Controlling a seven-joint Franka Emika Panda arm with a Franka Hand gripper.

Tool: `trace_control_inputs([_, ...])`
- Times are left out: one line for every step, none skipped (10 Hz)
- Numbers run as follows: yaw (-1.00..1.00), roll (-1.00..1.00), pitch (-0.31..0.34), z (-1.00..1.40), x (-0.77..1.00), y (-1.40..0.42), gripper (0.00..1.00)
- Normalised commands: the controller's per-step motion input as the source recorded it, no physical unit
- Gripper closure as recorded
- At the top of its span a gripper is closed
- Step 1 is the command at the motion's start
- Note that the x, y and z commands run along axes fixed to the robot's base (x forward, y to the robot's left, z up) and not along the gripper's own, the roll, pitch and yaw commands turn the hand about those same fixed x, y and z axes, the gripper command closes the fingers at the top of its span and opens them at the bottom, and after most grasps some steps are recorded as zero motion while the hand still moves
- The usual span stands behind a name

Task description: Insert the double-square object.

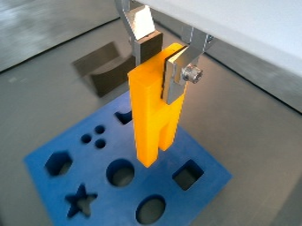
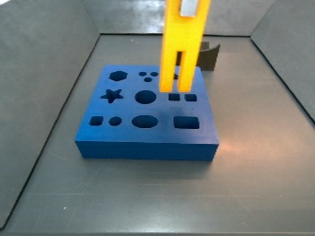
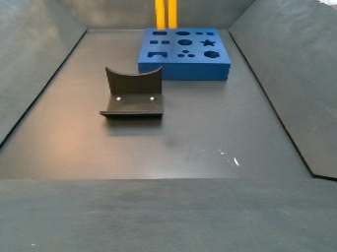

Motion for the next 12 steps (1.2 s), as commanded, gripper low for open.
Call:
trace_control_inputs([-0.71, 0.05, 0.0, -0.09, 0.37, 0.02, 1.0])
trace_control_inputs([-0.65, 0.03, 0.023, 0.0, 0.37, 0.07, 1.0])
trace_control_inputs([-0.1, 0.0, -0.011, 0.0, -0.24, 0.16, 1.0])
trace_control_inputs([0.0, -0.06, -0.074, 0.0, -0.25, 0.13, 1.0])
trace_control_inputs([0.0, 0.0, -0.066, -0.07, -0.15, 0.06, 1.0])
trace_control_inputs([0.01, 0.01, -0.074, -0.15, -0.05, 0.0, 1.0])
trace_control_inputs([0.03, 0.0, -0.083, -0.12, 0.0, 0.0, 1.0])
trace_control_inputs([0.02, 0.0, -0.123, -0.15, 0.06, 0.0, 1.0])
trace_control_inputs([0.0, 0.0, -0.131, -0.15, 0.08, 0.0, 1.0])
trace_control_inputs([0.0, 0.06, -0.13, -0.14, 0.06, 0.0, 1.0])
trace_control_inputs([0.0, 0.09, -0.133, -0.13, 0.1, 0.0, 1.0])
trace_control_inputs([0.0, 0.15, -0.08, -0.08, 0.18, 0.04, 1.0])
